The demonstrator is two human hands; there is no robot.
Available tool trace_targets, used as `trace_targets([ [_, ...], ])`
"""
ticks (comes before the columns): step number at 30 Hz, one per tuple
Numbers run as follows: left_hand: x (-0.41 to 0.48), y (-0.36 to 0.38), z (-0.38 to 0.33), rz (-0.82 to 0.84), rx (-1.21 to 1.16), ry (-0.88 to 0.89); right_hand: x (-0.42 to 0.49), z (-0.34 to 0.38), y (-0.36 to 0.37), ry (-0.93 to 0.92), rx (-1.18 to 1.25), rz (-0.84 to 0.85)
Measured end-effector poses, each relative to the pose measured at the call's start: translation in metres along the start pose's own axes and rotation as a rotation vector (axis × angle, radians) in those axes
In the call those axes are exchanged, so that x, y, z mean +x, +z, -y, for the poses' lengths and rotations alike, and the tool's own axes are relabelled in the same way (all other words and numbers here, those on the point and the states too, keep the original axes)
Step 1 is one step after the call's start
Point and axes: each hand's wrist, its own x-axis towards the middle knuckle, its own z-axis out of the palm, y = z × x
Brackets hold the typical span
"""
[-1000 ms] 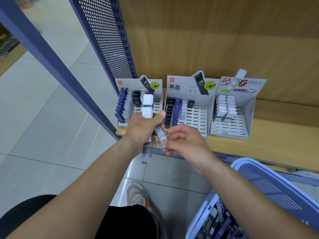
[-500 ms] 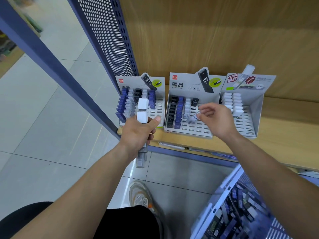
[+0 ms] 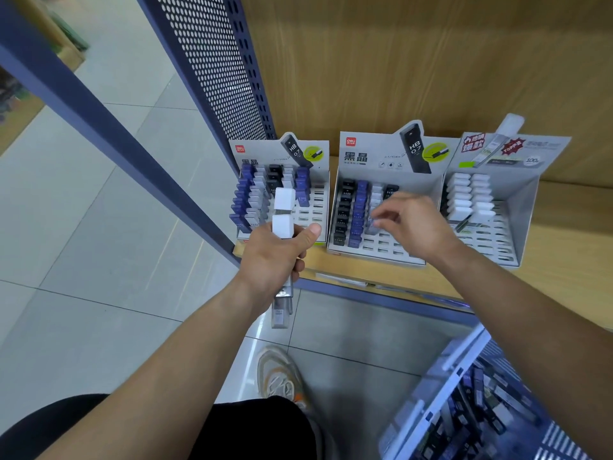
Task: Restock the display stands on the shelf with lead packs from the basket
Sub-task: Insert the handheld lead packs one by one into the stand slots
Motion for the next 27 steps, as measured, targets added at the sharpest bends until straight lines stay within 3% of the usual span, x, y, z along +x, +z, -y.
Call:
trace_targets([
  [3,-0.001,0.000,-0.001,-0.003,-0.004,-0.010,-0.001,0.002,0.010,-0.048,-0.042,0.001],
  [6,-0.002,0.000,-0.003,0.011,0.005,-0.008,-0.004,0.007,0.014,0.053,0.026,-0.060],
  [11,-0.004,0.006,-0.004,0.116,0.062,0.030,-0.012,0.049,-0.001,0.164,0.287,-0.232],
  [14,-0.008,0.012,-0.005,0.191,0.097,0.053,-0.012,0.090,-0.018,0.226,0.695,0.024],
  [17,-0.014,0.018,-0.009,0.244,0.155,0.097,-0.010,0.108,-0.029,0.227,0.784,0.199],
  [23,-0.021,0.027,-0.012,0.330,0.178,0.131,-0.020,0.104,-0.041,0.314,0.865,0.221],
  [27,-0.022,0.033,-0.013,0.369,0.181,0.113,-0.031,0.097,-0.052,0.406,0.927,0.055],
])
